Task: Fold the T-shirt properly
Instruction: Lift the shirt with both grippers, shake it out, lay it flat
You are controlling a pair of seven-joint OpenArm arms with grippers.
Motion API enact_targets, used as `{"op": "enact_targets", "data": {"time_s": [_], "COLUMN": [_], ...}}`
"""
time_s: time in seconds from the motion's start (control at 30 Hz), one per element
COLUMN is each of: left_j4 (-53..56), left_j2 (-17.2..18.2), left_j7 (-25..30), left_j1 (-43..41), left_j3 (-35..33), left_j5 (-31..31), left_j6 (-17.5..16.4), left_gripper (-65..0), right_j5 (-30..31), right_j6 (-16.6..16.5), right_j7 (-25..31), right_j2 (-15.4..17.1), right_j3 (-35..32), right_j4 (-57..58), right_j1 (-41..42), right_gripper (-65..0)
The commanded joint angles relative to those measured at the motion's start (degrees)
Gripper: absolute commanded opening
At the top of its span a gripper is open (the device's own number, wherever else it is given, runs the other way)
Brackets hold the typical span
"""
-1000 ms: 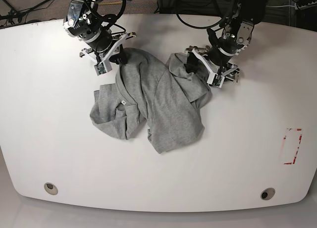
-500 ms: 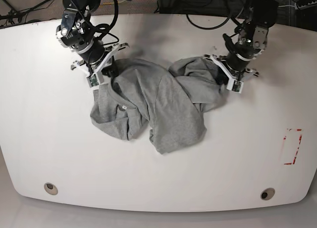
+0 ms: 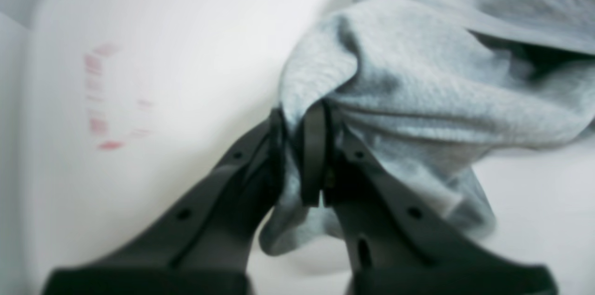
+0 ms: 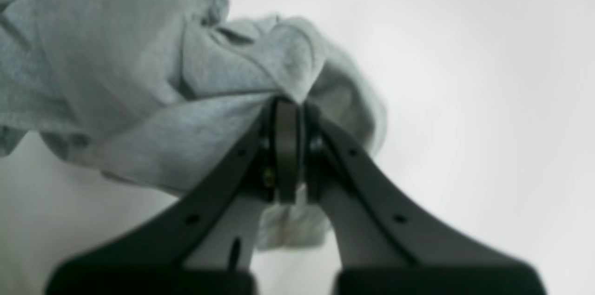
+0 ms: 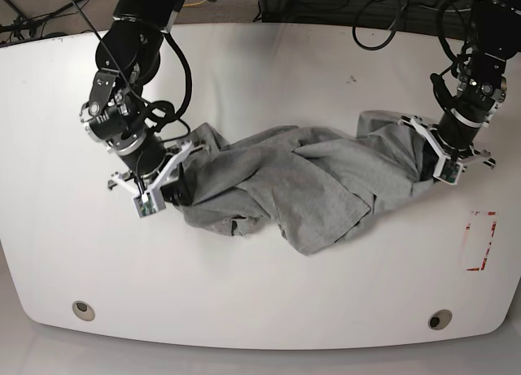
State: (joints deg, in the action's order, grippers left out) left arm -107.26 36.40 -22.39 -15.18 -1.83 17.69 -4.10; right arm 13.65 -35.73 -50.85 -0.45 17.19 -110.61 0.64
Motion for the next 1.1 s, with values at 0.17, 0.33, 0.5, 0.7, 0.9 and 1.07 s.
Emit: {"op": "enact_targets", "data": {"time_s": [0.17,0.33,0.5,0.7,0.9,1.07], "left_j4": [-1.00,-1.00,-0.82,-1.00,-1.09,-0.82], "left_j2": [7.16,7.16,6.37,4.52,4.52,4.52], "left_j7": [1.60,-4.20,-8.77,-14.84,-17.56,-18.18], "left_j1": [9.60,18.39,26.74,35.44,43.44,46.34], "left_j3": [2.57,2.75,4.24,7.85,8.55,8.64], "left_j5": [-0.51,-0.51,-0.51,-0.33,-0.07,-0.07], "left_j6": [0.71,0.63,-3.42,-4.21,-4.21,-4.21], "left_gripper": [-65.0,-65.0,-65.0,-65.0,-65.0,-65.0], "right_j5": [0.46,0.55,0.55,0.55,0.90,1.08], "right_j6": [0.16,0.16,0.08,-0.01,-0.01,-0.10], "right_j7": [1.40,1.31,1.31,-0.45,-3.61,-4.49], "right_j2": [1.55,4.01,6.91,11.22,14.82,17.90], "right_j3": [0.00,-0.09,-0.18,-0.18,-0.27,-3.96], "right_j4": [7.00,13.24,18.87,23.27,26.08,25.82], "right_j1": [13.99,23.22,32.19,42.74,52.85,57.42], "right_gripper": [-65.0,-65.0,-65.0,-65.0,-65.0,-65.0]}}
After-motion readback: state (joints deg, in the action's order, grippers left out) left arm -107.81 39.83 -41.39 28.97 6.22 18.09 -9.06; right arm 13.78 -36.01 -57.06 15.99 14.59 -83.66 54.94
